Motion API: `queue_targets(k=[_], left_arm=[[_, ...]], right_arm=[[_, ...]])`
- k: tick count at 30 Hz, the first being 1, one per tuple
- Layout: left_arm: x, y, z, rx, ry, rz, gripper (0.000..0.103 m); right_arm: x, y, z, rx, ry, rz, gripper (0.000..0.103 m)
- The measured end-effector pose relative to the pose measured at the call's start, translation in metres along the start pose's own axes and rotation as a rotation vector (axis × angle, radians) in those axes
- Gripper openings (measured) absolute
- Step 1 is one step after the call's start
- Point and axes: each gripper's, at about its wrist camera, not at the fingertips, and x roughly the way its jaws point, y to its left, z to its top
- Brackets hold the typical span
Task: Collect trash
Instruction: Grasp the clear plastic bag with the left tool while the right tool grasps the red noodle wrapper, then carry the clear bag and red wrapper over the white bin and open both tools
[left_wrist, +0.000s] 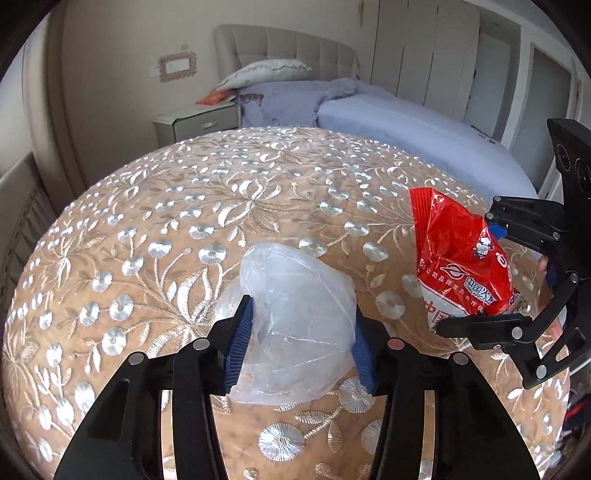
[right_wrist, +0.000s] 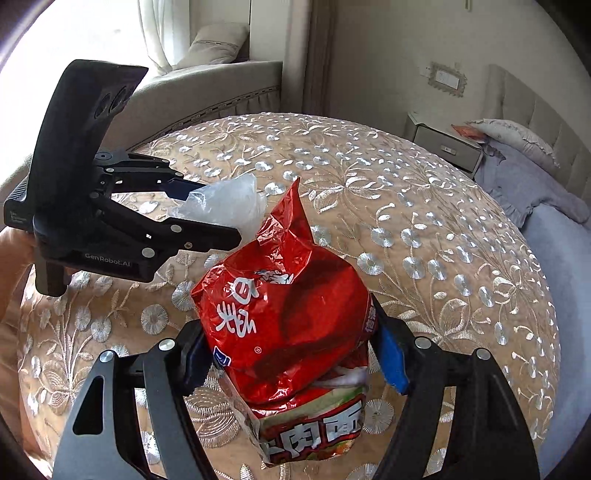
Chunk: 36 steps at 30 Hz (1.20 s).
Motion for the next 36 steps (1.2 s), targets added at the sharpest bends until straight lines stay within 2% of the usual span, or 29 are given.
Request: queue_targets(k=[6, 11, 17, 26, 36], left_arm=[[-0.041, -0.049, -0.013, 0.021, -0.056, -0.061, 0.047], [-0.072, -0.112, -0.024, 0.120, -0.088, -0.093, 0.047], [-0.096, -0.176, -0.039, 0.192, -0.111, -0.173, 0.047], [-0.091, -0.270, -0.065, 0.298, -0.083, -0.293, 0.047], [-0.059, -0.367, -0.102, 0.415, 0.012, -0.439, 0.047]], right_arm=[[-0.055, 0.003, -0.037, 0.045, -0.039, -0.020, 0.074], [-0.096, 0.007, -0.069, 0.096, -0.064, -0.042, 0.074], [-0.144, 0.012, -0.114, 0.150, -0.092, -0.082, 0.074], [-0.203, 0.011, -0.202, 0.251, -0.079, -0.167, 0.074], [-0.242, 0.000, -0.305, 0.415, -0.037, -0.234, 0.074]])
